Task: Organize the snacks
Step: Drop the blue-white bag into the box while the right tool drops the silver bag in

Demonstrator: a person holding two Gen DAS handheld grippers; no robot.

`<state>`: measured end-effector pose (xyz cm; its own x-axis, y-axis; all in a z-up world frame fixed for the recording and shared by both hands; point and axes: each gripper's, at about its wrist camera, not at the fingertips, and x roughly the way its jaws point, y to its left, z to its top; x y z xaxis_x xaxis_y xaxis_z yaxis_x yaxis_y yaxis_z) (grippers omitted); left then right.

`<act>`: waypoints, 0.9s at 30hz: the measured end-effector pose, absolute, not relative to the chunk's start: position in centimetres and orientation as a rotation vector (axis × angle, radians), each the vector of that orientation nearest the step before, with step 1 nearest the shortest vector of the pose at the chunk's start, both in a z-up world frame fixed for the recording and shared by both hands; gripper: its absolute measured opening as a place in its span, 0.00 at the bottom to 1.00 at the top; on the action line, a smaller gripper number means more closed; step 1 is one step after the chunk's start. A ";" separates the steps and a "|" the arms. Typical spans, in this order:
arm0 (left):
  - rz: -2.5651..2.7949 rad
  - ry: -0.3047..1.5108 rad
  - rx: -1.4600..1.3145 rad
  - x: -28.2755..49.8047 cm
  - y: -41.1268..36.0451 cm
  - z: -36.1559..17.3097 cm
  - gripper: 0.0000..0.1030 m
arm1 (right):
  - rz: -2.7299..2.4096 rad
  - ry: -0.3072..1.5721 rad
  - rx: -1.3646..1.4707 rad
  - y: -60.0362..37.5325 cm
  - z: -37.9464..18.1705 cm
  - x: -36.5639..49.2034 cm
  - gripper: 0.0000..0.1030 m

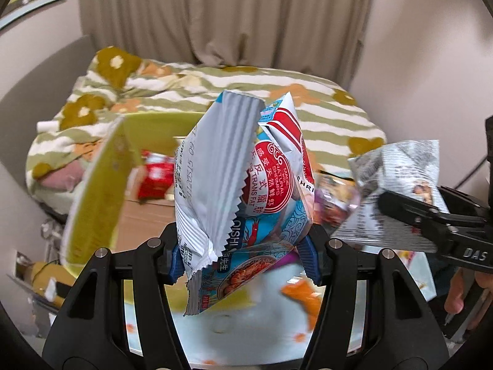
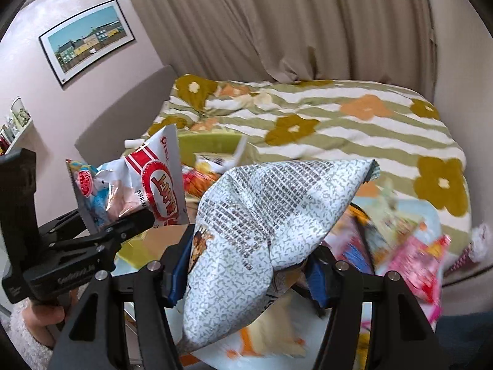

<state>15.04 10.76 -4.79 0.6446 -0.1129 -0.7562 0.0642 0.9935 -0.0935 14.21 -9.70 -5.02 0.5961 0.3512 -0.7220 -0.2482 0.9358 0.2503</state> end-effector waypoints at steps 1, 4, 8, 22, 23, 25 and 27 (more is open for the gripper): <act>-0.089 0.867 -0.064 15.5 12.0 -4.7 0.56 | 0.358 0.866 0.127 -8.7 -5.0 14.8 0.57; -0.052 0.882 -0.065 16.9 15.5 -5.3 0.56 | 0.379 0.879 0.119 -5.4 -5.2 16.5 0.57; -0.028 0.920 -0.054 18.5 19.3 -6.8 0.57 | 0.397 0.903 0.111 -1.2 -6.2 18.8 0.57; -0.042 1.079 0.030 23.2 24.4 -13.8 0.91 | 0.312 1.038 0.138 4.5 -11.3 22.1 0.57; -0.036 1.072 0.031 23.0 24.5 -13.8 1.00 | 0.306 1.043 0.139 4.5 -11.4 22.2 0.57; -0.059 1.047 0.014 22.6 24.9 -13.4 1.00 | 0.299 1.046 0.141 4.5 -11.5 22.3 0.57; -0.075 1.045 0.001 22.3 25.2 -13.1 1.00 | 0.300 1.048 0.139 4.4 -11.6 22.3 0.57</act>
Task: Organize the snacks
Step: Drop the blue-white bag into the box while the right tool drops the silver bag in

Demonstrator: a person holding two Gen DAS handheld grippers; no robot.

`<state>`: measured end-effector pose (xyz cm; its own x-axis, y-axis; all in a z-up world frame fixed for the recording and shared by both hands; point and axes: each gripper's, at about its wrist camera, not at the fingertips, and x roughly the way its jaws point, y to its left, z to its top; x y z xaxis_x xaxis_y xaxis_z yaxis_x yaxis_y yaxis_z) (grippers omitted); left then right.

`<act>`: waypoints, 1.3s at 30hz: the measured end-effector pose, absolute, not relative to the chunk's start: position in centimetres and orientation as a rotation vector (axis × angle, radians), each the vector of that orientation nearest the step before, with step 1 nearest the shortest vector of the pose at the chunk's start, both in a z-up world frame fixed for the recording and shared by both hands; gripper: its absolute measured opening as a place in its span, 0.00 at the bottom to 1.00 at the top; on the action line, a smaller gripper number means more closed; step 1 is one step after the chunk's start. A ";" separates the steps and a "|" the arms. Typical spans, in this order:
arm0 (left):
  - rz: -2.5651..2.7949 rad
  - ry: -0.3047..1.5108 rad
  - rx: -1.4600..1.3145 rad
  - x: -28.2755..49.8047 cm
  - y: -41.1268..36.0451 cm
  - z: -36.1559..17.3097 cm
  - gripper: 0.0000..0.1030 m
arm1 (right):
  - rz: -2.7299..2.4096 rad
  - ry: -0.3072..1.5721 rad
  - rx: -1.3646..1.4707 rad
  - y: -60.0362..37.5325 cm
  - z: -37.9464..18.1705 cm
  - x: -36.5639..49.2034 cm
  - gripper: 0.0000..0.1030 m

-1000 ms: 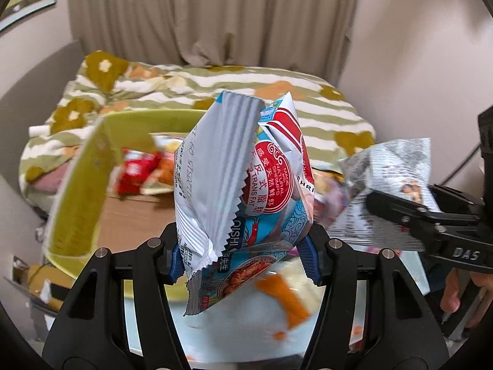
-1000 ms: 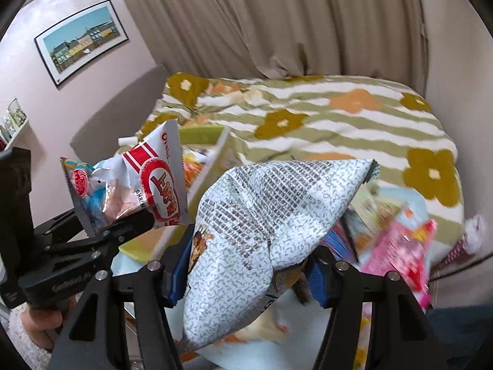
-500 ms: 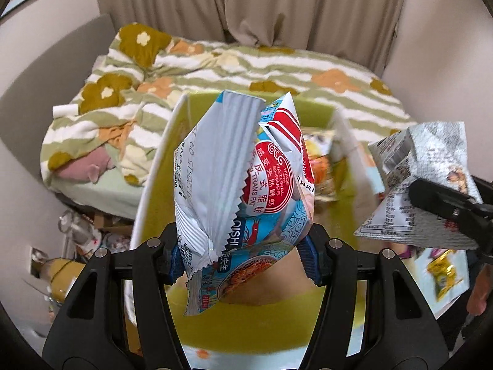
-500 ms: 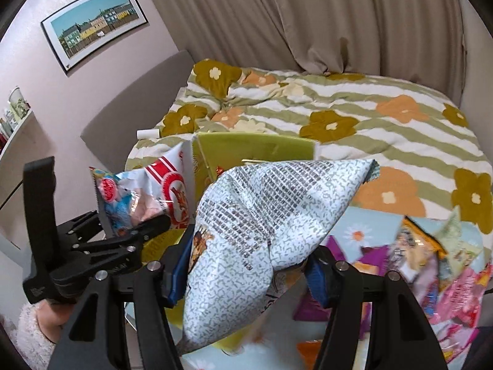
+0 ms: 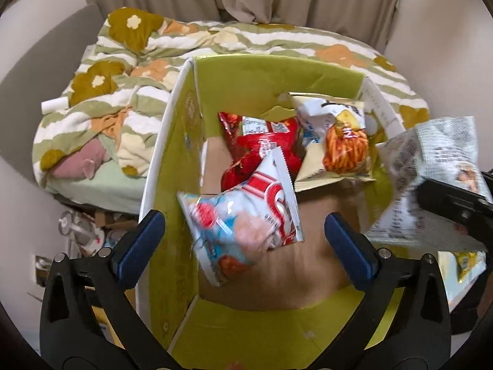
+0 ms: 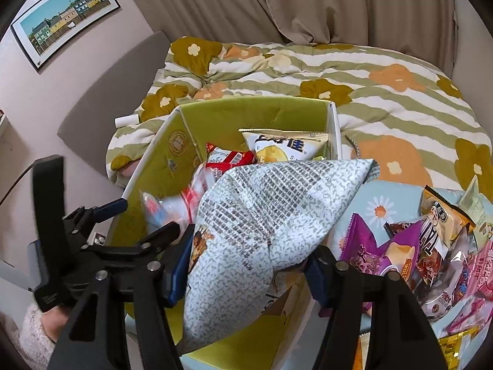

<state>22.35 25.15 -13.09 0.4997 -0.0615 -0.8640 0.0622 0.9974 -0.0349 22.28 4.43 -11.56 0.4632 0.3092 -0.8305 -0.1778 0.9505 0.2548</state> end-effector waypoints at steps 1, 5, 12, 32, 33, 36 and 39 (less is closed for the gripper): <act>-0.075 1.041 -0.001 22.1 25.4 -12.9 1.00 | 0.305 1.050 0.135 4.4 -11.6 22.3 0.57; -0.064 1.029 -0.020 21.3 26.1 -11.9 1.00 | 0.325 1.053 0.113 4.8 -11.5 22.3 0.57; -0.010 0.995 -0.052 19.8 27.3 -9.8 1.00 | 0.401 1.075 0.067 6.3 -11.6 23.1 0.58; 0.039 1.034 -0.085 18.7 27.7 -11.5 1.00 | 0.403 1.074 0.072 6.0 -14.1 23.6 0.99; 0.038 1.030 -0.083 18.7 27.7 -11.3 1.00 | 0.403 1.068 0.071 5.9 -13.9 23.5 0.99; 0.035 1.012 -0.074 18.5 27.5 -10.6 1.00 | 0.399 1.050 0.075 5.7 -13.1 23.1 0.99; 0.030 0.983 -0.062 18.2 27.3 -9.5 1.00 | 0.396 1.027 0.074 5.5 -12.1 22.4 0.99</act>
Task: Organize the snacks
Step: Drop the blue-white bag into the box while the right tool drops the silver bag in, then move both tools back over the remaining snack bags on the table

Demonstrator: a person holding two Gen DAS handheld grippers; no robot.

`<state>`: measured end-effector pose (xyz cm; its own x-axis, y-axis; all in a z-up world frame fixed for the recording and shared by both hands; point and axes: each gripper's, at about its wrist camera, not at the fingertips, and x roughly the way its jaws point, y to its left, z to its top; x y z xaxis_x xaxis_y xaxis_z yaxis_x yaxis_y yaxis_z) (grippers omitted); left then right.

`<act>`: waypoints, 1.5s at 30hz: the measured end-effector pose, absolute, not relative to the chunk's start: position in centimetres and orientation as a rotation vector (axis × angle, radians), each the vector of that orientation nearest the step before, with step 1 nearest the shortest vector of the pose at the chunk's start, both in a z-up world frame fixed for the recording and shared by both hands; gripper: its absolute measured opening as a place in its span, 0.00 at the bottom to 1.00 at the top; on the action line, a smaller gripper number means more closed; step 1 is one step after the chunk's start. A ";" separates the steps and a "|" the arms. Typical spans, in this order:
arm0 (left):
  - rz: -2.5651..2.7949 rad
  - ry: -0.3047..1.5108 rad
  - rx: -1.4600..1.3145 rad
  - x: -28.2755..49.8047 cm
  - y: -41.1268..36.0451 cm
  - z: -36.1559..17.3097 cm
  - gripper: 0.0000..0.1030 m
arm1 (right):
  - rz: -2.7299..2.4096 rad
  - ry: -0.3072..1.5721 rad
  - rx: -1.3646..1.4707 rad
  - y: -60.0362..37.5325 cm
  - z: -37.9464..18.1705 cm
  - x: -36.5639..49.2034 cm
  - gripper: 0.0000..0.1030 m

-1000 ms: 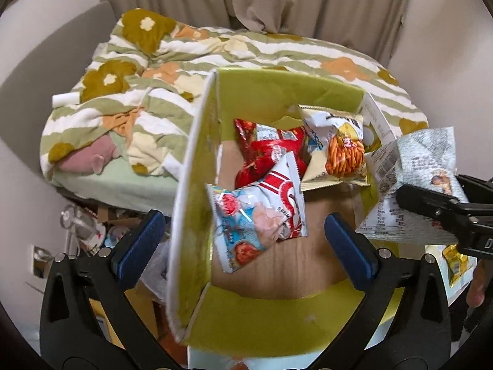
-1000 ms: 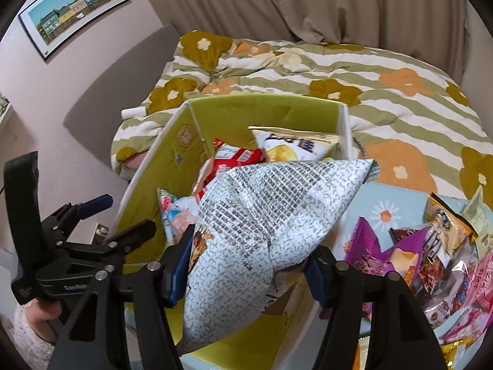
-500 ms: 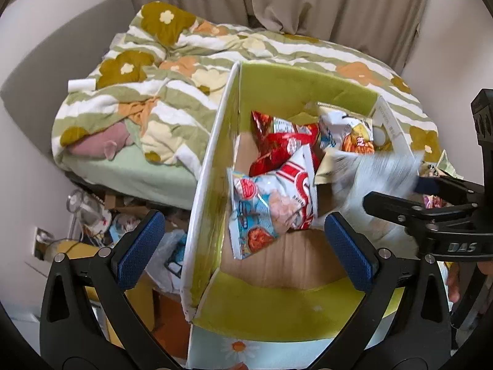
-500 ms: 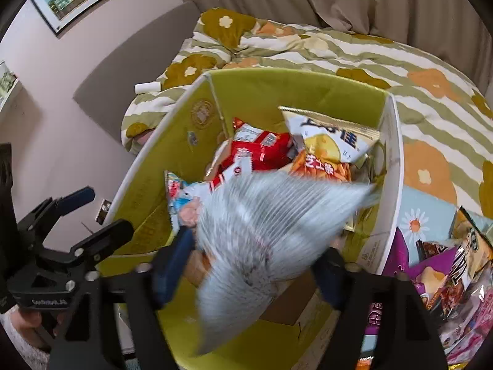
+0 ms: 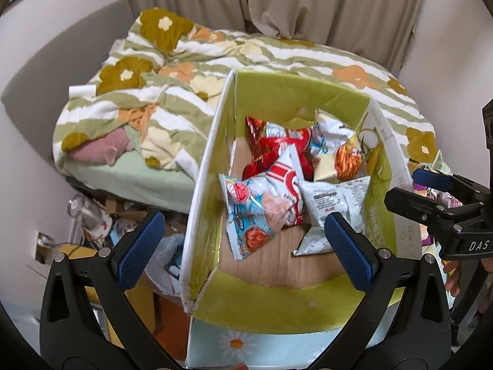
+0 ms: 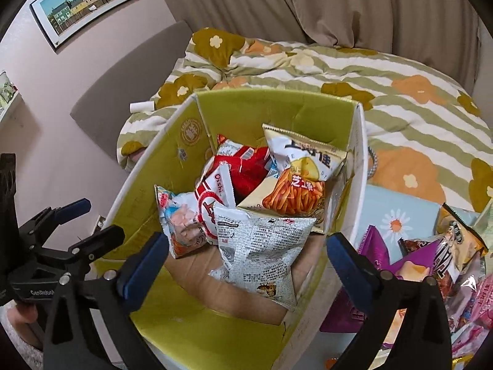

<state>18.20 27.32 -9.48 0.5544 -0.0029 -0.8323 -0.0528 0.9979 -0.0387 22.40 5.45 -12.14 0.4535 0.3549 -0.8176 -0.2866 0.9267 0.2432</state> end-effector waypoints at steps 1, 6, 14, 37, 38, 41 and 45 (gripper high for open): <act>0.025 0.970 -0.057 18.1 27.2 -9.0 1.00 | 0.396 1.017 0.074 5.2 -11.8 22.2 0.99; -0.007 0.921 -0.037 17.4 26.4 -6.6 1.00 | 0.378 0.963 0.083 4.9 -9.4 20.8 0.99; -0.140 0.847 -0.001 16.8 23.2 -3.2 1.00 | 0.275 0.901 0.125 2.1 -5.4 17.3 0.99; -0.323 0.902 0.010 10.6 3.0 -5.4 1.00 | 0.006 0.874 0.099 -17.2 -4.5 4.1 0.99; -0.311 0.912 0.000 10.3 2.2 -6.0 1.00 | 0.009 0.881 0.093 -18.0 -4.9 3.7 0.99; -0.268 0.941 -0.031 9.4 0.5 -8.1 1.00 | 0.029 0.898 0.091 -20.5 -6.5 2.5 0.99; -0.212 0.976 -0.096 8.9 -1.0 -11.2 1.00 | 0.047 0.924 0.075 -22.7 -8.8 1.5 0.99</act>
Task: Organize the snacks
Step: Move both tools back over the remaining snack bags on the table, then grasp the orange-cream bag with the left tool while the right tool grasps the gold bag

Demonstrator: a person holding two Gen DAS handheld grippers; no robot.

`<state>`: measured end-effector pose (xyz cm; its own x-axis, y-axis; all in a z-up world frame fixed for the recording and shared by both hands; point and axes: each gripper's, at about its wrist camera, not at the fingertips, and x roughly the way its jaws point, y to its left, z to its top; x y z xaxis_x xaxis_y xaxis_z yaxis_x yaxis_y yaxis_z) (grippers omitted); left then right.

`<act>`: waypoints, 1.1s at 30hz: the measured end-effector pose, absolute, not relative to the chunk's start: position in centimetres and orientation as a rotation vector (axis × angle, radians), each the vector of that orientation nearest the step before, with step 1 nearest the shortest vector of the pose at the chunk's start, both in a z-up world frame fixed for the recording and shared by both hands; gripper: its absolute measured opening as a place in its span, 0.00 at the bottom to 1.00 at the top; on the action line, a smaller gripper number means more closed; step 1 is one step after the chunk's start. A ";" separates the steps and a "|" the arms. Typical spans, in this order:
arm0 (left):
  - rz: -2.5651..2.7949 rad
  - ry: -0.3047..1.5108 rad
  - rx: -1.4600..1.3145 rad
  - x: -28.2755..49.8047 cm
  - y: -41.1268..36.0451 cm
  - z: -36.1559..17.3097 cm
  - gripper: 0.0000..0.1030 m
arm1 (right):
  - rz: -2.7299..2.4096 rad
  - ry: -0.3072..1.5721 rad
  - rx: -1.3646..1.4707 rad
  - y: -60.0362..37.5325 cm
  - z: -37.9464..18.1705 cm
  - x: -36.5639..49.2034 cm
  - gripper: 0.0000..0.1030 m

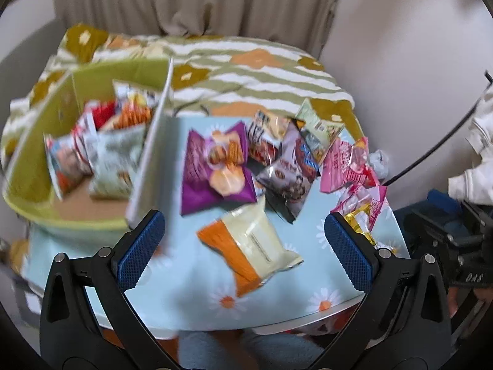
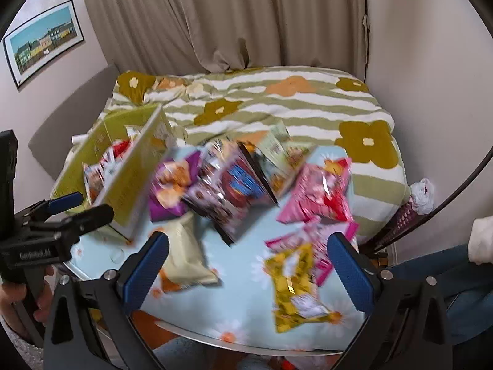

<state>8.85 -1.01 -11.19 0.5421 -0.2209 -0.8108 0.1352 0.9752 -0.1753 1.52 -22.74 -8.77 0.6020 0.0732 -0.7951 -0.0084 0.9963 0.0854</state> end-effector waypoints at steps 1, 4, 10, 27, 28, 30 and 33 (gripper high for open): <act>-0.201 0.985 -0.107 8.9 -1.2 -11.9 1.00 | 0.052 0.933 0.074 -23.2 -9.4 1.4 0.99; -0.160 1.014 -0.139 9.0 -2.0 -14.4 1.00 | 0.066 0.965 0.065 -24.5 -11.7 1.0 0.99; -0.100 1.065 -0.193 10.3 -3.3 -19.0 1.00 | 0.083 1.002 0.026 -25.4 -15.3 1.0 0.99; 0.048 1.196 -0.204 12.5 -4.4 -26.0 0.76 | 0.140 1.087 -0.067 -25.9 -21.2 2.0 0.75; 0.052 1.198 -0.201 12.4 -4.4 -26.1 0.75 | 0.144 1.089 -0.068 -25.8 -21.2 2.0 0.74; 0.050 1.198 -0.183 12.2 -4.6 -26.1 0.74 | 0.153 1.092 -0.074 -25.7 -21.4 2.2 0.73; 0.040 1.210 -0.175 11.7 -4.5 -26.1 0.72 | 0.160 1.097 -0.081 -25.5 -21.6 2.4 0.69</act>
